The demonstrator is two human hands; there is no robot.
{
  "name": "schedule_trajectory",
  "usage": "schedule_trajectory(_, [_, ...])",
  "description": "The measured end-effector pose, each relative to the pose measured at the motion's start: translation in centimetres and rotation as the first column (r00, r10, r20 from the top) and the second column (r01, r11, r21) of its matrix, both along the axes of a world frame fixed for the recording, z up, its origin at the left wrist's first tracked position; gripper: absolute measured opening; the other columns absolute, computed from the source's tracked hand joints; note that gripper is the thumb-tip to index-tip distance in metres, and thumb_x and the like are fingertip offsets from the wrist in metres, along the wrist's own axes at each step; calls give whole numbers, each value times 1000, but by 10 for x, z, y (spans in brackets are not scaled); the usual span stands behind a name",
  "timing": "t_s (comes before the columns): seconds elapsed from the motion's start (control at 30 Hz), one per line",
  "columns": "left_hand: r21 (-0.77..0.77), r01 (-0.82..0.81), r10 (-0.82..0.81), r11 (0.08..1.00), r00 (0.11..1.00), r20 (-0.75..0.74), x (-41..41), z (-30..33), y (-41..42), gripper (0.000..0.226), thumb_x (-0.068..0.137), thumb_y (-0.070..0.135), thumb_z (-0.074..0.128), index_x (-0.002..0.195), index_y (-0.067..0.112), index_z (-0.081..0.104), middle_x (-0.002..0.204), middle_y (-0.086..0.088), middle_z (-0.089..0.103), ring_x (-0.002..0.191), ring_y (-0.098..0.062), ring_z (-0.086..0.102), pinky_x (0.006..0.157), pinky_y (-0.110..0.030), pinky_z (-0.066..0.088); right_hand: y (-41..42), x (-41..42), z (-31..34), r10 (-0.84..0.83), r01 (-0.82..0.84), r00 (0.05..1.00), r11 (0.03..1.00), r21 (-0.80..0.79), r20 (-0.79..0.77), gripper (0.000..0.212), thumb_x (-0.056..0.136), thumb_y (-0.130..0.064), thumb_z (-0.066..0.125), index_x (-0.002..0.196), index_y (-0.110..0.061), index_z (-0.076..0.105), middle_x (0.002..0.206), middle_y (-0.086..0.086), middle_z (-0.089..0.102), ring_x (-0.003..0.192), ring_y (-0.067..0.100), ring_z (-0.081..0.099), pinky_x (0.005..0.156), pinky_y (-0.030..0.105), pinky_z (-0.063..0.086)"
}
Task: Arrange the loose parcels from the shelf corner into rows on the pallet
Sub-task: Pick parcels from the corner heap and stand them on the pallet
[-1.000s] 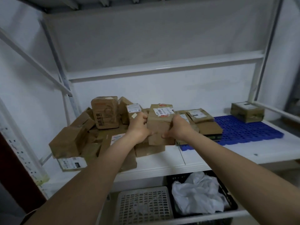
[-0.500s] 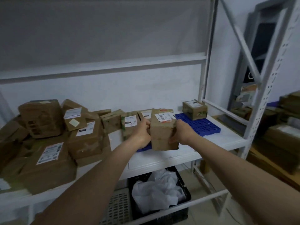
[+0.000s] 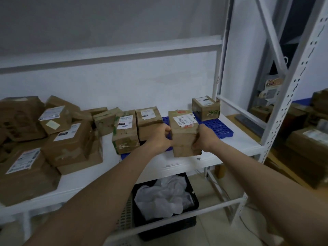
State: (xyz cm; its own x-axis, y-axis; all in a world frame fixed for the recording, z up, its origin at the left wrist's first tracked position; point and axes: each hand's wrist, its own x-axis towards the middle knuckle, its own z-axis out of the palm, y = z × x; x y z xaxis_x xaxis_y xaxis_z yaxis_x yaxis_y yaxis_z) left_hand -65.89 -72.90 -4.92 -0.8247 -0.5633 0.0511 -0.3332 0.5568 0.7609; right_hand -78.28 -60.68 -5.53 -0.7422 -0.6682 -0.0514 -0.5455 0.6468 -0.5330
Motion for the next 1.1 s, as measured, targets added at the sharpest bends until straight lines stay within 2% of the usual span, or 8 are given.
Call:
schedule_trajectory(0.1, [-93,-1,4,996,1000,29,-21,-1,-11,46,79,15,77,121,10,58,124,-3,59,112,-16,55,88,-28,47,-7,-23,-8,-26,26,1000,999,20,-11,61,67,-3,76,116,-5,40,114,14,55,104,29,55,84,41,53])
schedule_trajectory(0.33, [-249,-26,33,968,999,22,-82,-1,-61,45,72,26,83,111,9,67,114,-2,58,96,-14,51,82,-28,45,-55,-83,-14,-25,27,998,999,38,-60,48,75,-11,70,112,-7,39,110,12,56,94,25,54,73,33,46])
schedule_trajectory(0.47, [-318,-59,76,946,996,41,-118,4,-105,47,68,31,85,106,8,70,110,-5,58,107,-22,51,94,-38,44,-99,-118,-12,-12,14,998,999,37,-67,51,76,-12,70,117,-6,39,111,12,57,102,29,58,83,40,52])
schedule_trajectory(0.57, [-316,-70,92,946,994,55,-139,-1,-138,46,69,31,85,106,8,69,114,-8,58,114,-26,50,98,-45,43,-133,-138,-15,1,4,997,998,68,-78,48,79,-12,67,117,-6,38,110,13,59,100,30,60,78,40,52])
schedule_trajectory(0.7, [-285,-116,139,952,988,61,-159,-16,-177,44,69,29,85,105,12,68,126,-9,52,121,-27,44,101,-45,41,-175,-158,-33,-9,11,998,1000,29,-56,39,81,-10,64,110,-6,37,104,13,59,92,29,60,68,36,49])
schedule_trajectory(0.93, [-311,-122,176,943,973,152,-180,-40,-210,46,70,31,83,109,14,68,143,-8,41,135,-25,31,111,-41,23,-215,-182,-58,21,-16,998,997,78,-61,32,84,-8,60,97,-11,30,101,14,57,77,24,50,54,31,40])
schedule_trajectory(1.0, [-312,-140,196,940,969,153,-185,-44,-215,43,71,30,82,108,14,66,142,-7,42,134,-25,32,110,-39,23,-223,-188,-61,35,-30,997,997,72,-74,31,85,-7,58,97,-11,30,102,15,58,77,25,52,52,30,38])
schedule_trajectory(1.1, [-303,-154,214,941,960,178,-190,-50,-216,44,73,32,81,110,16,63,135,-6,46,128,-26,35,104,-39,29,-228,-195,-66,55,-50,997,995,88,-55,30,86,-7,56,105,-7,34,106,17,57,91,31,59,60,33,39])
